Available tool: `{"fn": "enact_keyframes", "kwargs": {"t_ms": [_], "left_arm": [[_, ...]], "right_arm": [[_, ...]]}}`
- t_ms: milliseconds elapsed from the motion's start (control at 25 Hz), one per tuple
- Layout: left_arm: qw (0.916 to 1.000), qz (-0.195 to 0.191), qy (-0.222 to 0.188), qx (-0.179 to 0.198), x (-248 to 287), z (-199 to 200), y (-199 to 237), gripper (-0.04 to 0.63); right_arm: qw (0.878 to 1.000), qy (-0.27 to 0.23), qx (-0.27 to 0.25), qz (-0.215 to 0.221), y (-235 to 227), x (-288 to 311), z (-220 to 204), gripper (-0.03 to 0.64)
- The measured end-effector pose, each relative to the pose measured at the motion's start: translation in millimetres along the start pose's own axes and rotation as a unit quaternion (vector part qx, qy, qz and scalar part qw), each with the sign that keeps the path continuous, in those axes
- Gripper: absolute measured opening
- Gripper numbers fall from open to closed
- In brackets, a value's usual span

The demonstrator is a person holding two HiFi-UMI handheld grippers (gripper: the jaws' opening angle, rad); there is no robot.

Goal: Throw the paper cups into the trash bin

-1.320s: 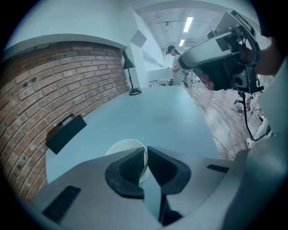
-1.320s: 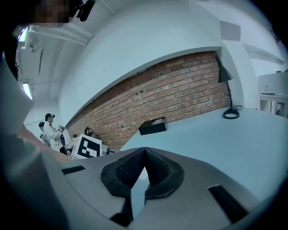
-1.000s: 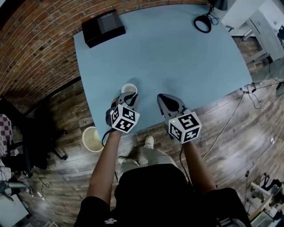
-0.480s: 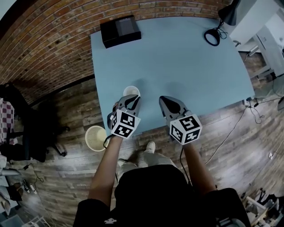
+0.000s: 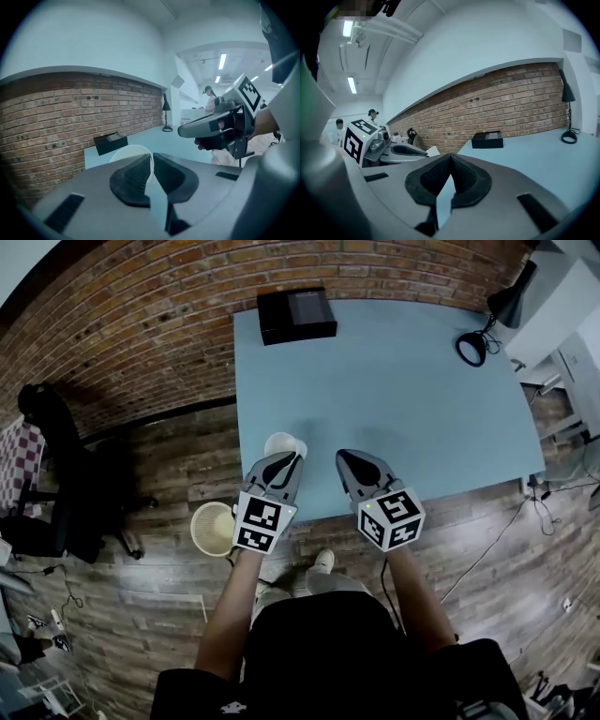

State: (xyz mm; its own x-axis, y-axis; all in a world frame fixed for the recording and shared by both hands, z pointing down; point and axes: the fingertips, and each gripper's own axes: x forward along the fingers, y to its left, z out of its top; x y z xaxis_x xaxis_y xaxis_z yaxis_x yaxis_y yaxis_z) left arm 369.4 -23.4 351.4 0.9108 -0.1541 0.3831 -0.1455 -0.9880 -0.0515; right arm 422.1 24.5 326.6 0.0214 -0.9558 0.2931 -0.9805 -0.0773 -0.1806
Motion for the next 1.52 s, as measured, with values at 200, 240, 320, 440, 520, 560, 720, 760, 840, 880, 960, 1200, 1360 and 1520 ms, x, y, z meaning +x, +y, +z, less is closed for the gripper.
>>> {"fn": "enact_keyframes", "kwargs": {"t_ms": [200, 240, 320, 440, 520, 560, 720, 760, 840, 880, 960, 1200, 1360, 1520], "left_arm": [[0.9992, 0.03, -0.021, -0.016, -39.6, 3.6, 22.8, 0.029], [0.9988, 0.037, -0.025, -0.02, -48.0, 3.9, 27.8, 0.03], [0.998, 0.048, -0.033, -0.026, -65.4, 3.4, 36.1, 0.029], [0.9966, 0.064, -0.041, -0.03, -91.9, 1.0, 48.9, 0.029], [0.9955, 0.075, -0.044, -0.035, -109.9, -1.9, 57.5, 0.031], [0.995, 0.081, -0.045, -0.037, -118.7, -4.6, 62.2, 0.029], [0.9927, 0.102, -0.043, -0.047, -152.5, -24.0, 83.3, 0.029], [0.9921, 0.107, -0.044, -0.05, -161.6, -28.3, 87.8, 0.031], [0.991, 0.114, -0.044, -0.055, -180.8, -37.0, 95.6, 0.03], [0.9905, 0.118, -0.044, -0.057, -190.4, -41.1, 98.9, 0.029], [0.9893, 0.125, -0.044, -0.061, -209.3, -49.0, 105.5, 0.03], [0.9845, 0.145, -0.062, -0.078, -265.1, -65.0, 125.0, 0.029], [0.9819, 0.155, -0.063, -0.089, -294.3, -81.7, 131.5, 0.03], [0.9797, 0.163, -0.064, -0.098, -322.1, -99.3, 135.8, 0.031]], "right_arm": [[1.0, 0.0, -0.014, 0.027, 37.2, 16.2, 6.3, 0.005], [0.999, 0.0, -0.016, 0.032, 44.7, 19.2, 7.2, 0.005], [0.999, 0.0, -0.018, 0.04, 60.1, 24.4, 8.3, 0.005], [0.998, 0.001, -0.022, 0.053, 85.5, 33.4, 10.9, 0.005], [0.998, 0.004, -0.027, 0.064, 104.2, 38.6, 11.9, 0.005], [0.997, 0.005, -0.031, 0.07, 113.8, 41.4, 12.4, 0.005], [0.995, 0.008, -0.047, 0.09, 152.7, 54.7, 16.0, 0.005], [0.994, 0.007, -0.05, 0.094, 162.6, 57.5, 17.1, 0.005], [0.993, 0.007, -0.055, 0.1, 182.6, 62.6, 18.6, 0.005], [0.993, 0.007, -0.057, 0.103, 192.6, 64.8, 18.7, 0.005], [0.992, 0.008, -0.061, 0.111, 212.8, 68.8, 17.9, 0.005], [0.989, 0.018, -0.073, 0.131, 273.0, 76.7, 7.0, 0.005], [0.986, 0.025, -0.078, 0.143, 306.5, 80.5, -2.0, 0.005], [0.985, 0.026, -0.082, 0.15, 335.8, 84.6, -6.6, 0.005]]}}
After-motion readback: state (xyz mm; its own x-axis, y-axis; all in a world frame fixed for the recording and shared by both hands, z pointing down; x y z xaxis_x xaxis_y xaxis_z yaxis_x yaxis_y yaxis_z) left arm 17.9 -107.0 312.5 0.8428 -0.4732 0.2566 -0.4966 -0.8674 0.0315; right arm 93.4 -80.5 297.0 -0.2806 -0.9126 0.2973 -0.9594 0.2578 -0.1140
